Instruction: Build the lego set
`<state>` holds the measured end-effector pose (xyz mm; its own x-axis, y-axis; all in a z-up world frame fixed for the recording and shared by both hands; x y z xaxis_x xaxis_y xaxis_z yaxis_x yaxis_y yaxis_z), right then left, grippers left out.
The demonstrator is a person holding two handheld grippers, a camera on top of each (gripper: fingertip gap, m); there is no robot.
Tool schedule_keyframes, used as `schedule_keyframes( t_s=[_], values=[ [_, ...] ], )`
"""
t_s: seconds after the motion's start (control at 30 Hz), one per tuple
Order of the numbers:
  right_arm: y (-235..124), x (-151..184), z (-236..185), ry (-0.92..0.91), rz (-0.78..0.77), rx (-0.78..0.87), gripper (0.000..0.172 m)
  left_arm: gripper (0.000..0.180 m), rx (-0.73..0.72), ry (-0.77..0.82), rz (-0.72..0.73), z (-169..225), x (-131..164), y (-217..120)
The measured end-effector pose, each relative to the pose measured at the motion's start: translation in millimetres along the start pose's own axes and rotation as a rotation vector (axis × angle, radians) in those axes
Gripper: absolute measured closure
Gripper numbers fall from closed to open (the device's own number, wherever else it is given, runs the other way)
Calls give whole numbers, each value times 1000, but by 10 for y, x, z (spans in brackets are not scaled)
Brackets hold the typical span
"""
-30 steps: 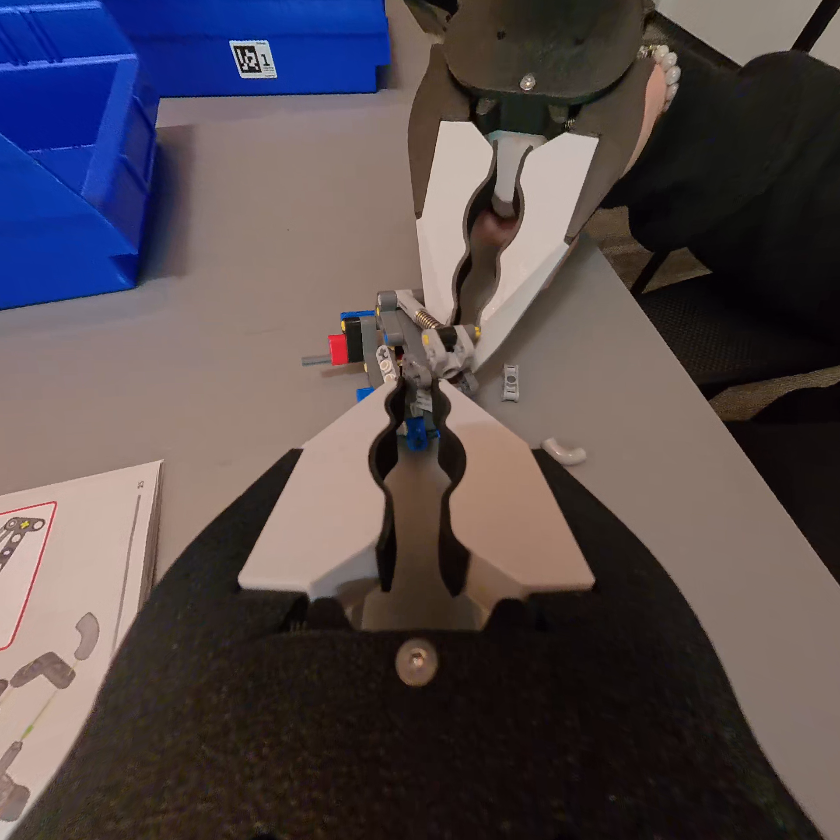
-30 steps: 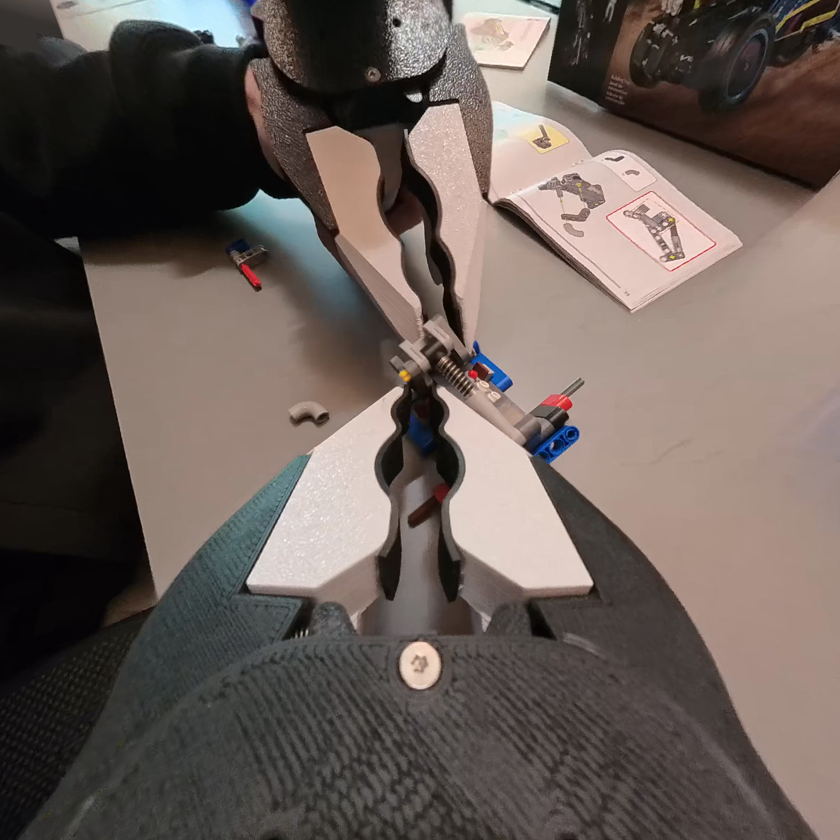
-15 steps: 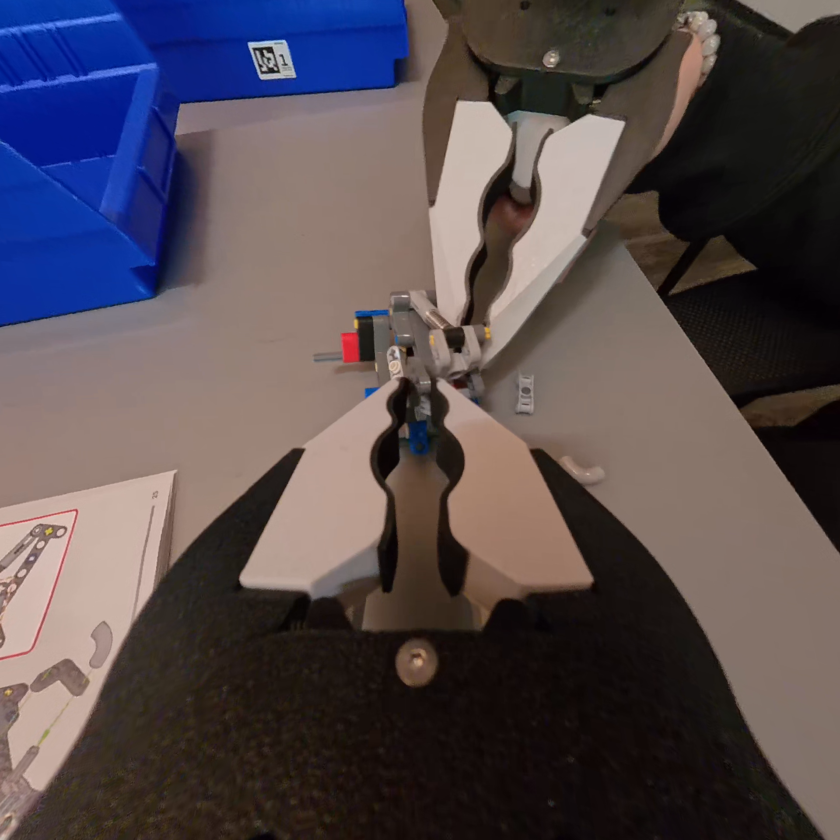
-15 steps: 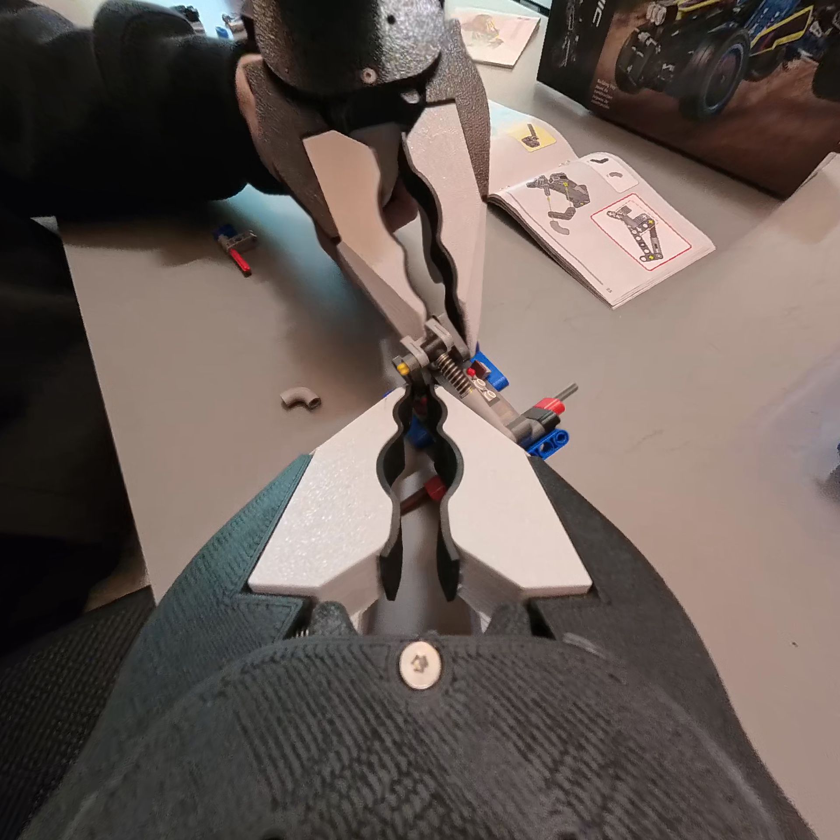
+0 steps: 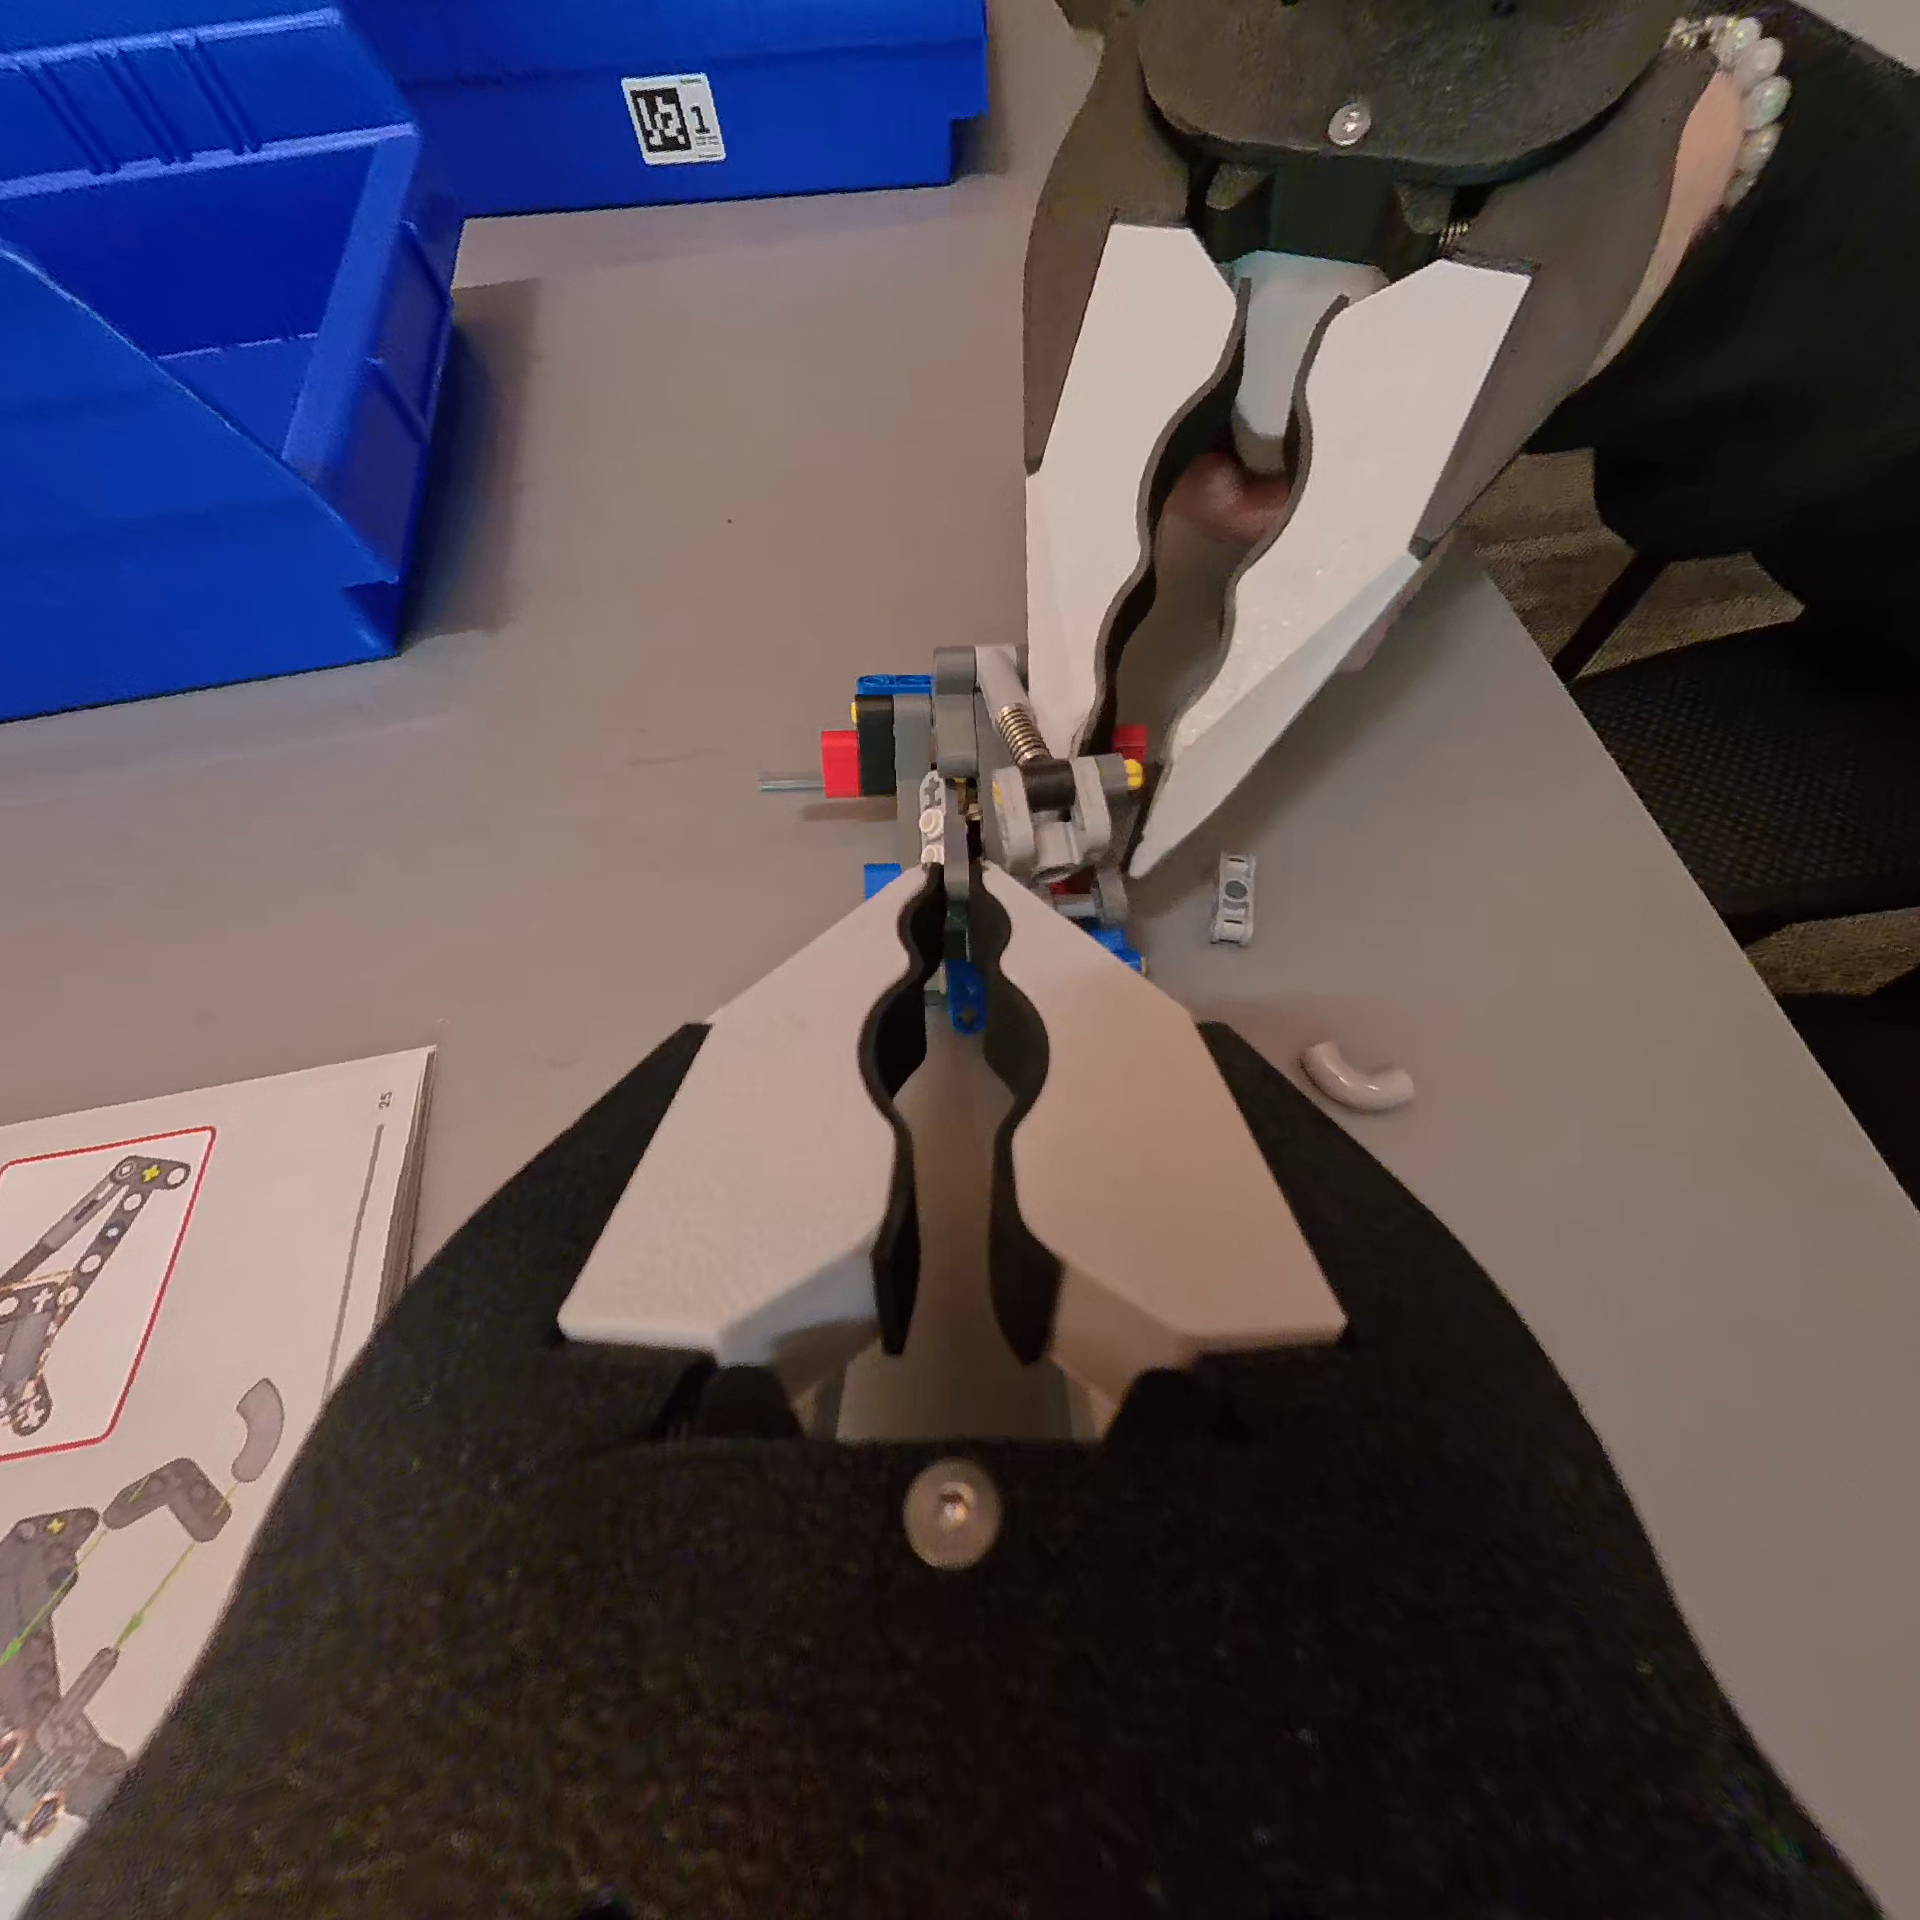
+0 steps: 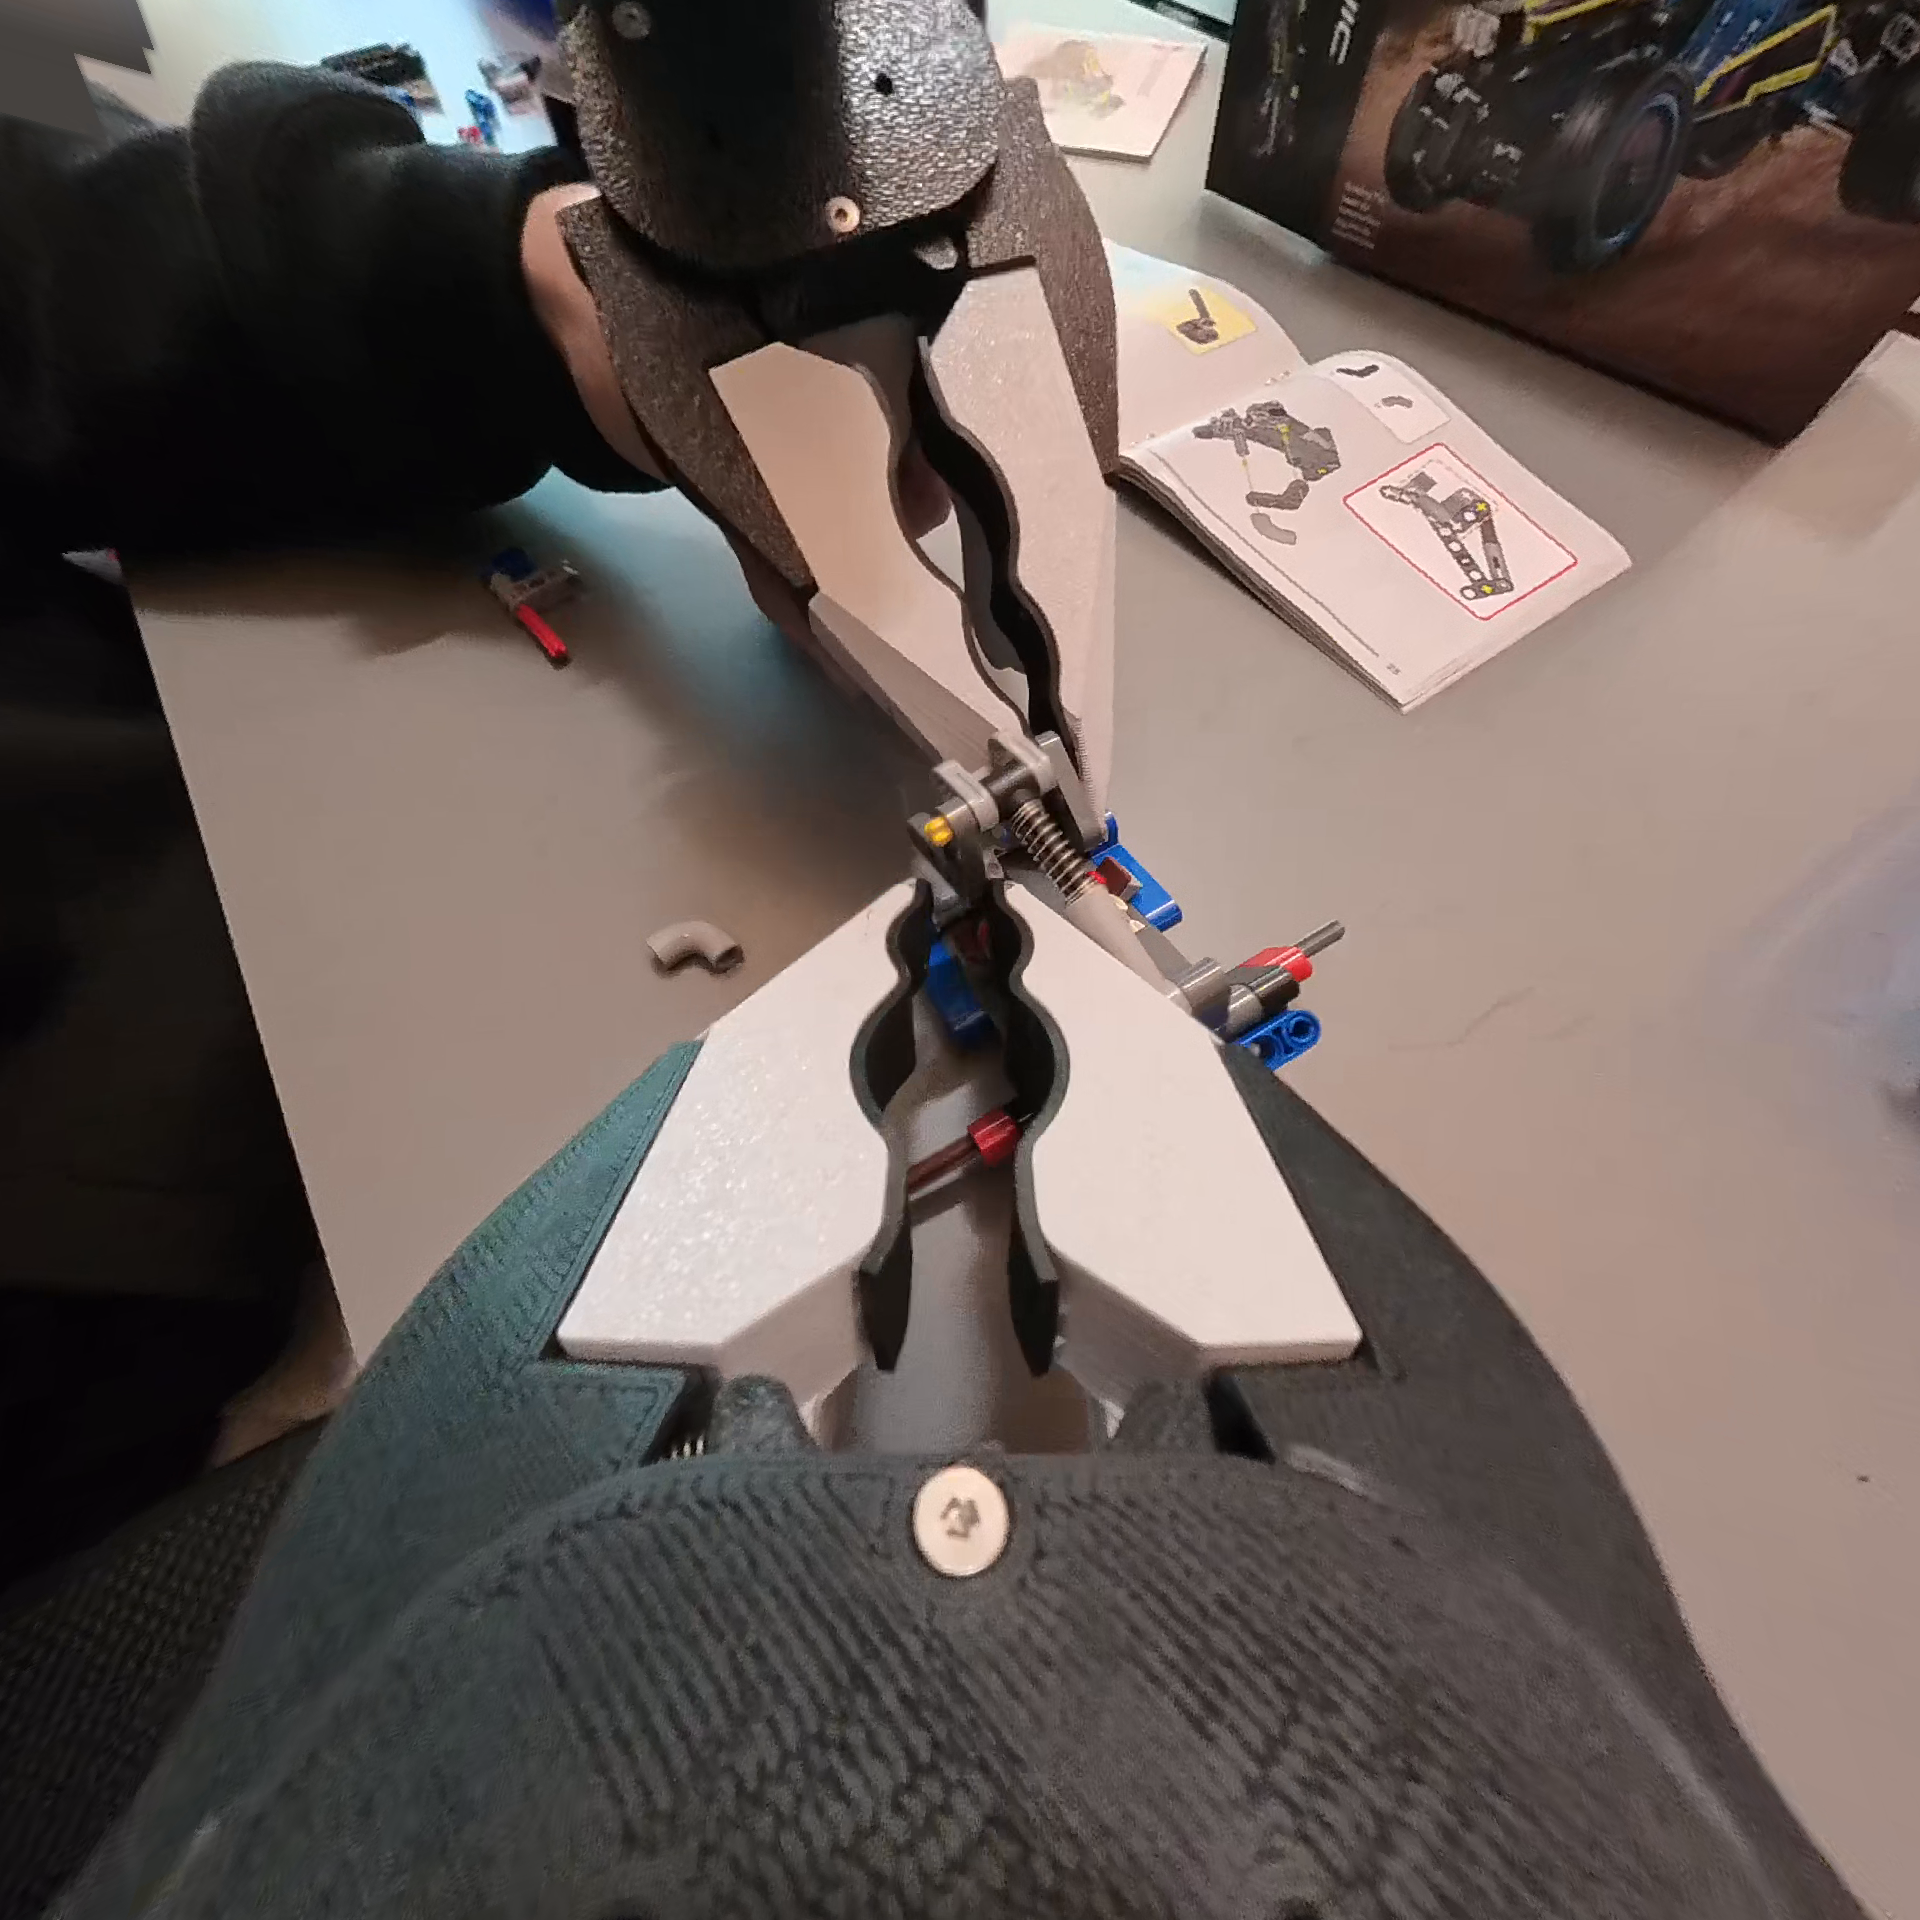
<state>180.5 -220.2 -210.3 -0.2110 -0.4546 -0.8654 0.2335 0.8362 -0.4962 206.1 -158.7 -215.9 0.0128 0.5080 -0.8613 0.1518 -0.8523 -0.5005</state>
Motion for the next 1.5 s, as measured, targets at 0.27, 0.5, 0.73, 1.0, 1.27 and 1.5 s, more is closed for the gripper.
schedule_keyframes(
  t_s=[0.27, 0.5, 0.73, 1.0, 1.27, 1.5],
  values=[
    [-22, -63, 23, 203, 109, 15, 171, 180, -23, 19, -11, 6, -6, 9],
    [-71, -60, -26, 378, 163, -41, 154, 180, -20, 15, -4, 10, -8, 16],
    [-27, -64, 7, 360, 107, 192, 159, 180, -31, 8, -11, 5, -8, 22],
    [-16, -87, -30, 400, 167, 319, 153, 180, -54, 12, -21, -2, -2, 24],
    [-37, -100, -34, 455, 219, 336, 156, 180, -59, 13, -24, 7, -13, 34],
    [-4, -76, -40, 421, 185, 354, 159, 180, -79, 12, -27, 9, -21, 44]
  ],
)
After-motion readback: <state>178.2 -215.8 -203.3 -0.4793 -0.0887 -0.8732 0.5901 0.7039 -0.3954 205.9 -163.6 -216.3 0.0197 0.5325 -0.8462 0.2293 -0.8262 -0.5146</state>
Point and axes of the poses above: each gripper's, where its closed fingertips meet, y out along the fingers, x out of its underside, z = x × y across the jaws, the point moved 4 cm from there along -y, back along the fingers, and after that the axes turned 3 degrees about y, right-handed, at the moved point
